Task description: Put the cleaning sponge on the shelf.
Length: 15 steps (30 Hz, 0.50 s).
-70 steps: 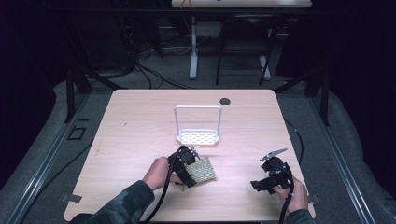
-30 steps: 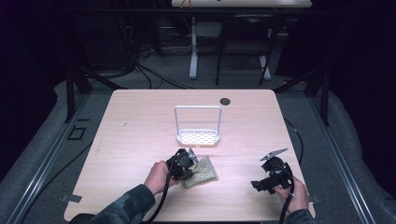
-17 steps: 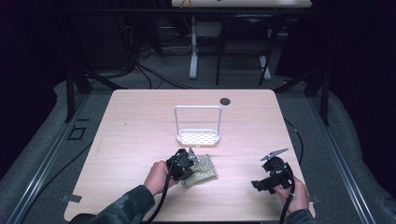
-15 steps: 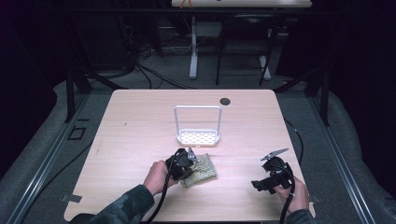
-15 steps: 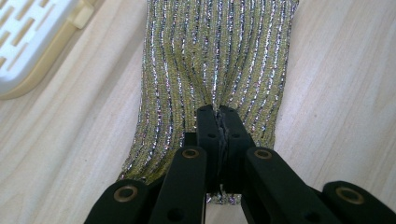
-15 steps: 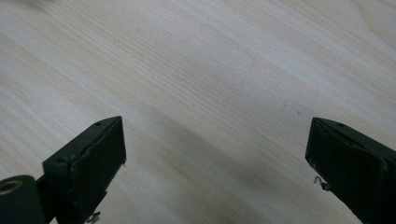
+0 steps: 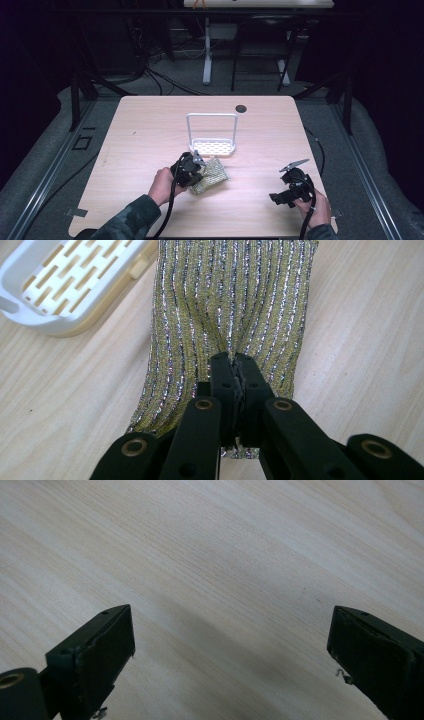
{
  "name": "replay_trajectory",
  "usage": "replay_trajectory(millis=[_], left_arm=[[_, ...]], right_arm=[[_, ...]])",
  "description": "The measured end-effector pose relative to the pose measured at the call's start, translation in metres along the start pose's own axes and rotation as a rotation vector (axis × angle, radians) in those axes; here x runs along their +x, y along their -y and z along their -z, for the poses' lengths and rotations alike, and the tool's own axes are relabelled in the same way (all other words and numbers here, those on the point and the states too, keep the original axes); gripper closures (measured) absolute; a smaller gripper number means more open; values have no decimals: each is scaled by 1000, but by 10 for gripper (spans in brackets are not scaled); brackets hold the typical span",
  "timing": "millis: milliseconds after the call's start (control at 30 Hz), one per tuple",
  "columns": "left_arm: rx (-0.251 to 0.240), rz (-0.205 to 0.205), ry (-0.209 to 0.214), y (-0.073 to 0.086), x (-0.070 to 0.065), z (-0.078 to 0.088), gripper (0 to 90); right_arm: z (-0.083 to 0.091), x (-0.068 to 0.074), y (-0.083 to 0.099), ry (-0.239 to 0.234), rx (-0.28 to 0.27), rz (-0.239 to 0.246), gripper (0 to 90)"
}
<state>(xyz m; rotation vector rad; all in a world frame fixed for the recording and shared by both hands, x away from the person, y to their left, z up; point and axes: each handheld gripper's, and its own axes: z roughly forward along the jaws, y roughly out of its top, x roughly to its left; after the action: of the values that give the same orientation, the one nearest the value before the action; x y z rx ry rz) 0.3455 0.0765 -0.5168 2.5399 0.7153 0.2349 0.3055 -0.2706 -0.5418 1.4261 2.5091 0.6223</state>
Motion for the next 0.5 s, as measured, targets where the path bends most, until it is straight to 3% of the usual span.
replay_trajectory(millis=[500], left_arm=[[-44, 42, -33, -9, 11, 10, 888]], right_arm=[[0, 0, 0, -2, 2, 0, 46]])
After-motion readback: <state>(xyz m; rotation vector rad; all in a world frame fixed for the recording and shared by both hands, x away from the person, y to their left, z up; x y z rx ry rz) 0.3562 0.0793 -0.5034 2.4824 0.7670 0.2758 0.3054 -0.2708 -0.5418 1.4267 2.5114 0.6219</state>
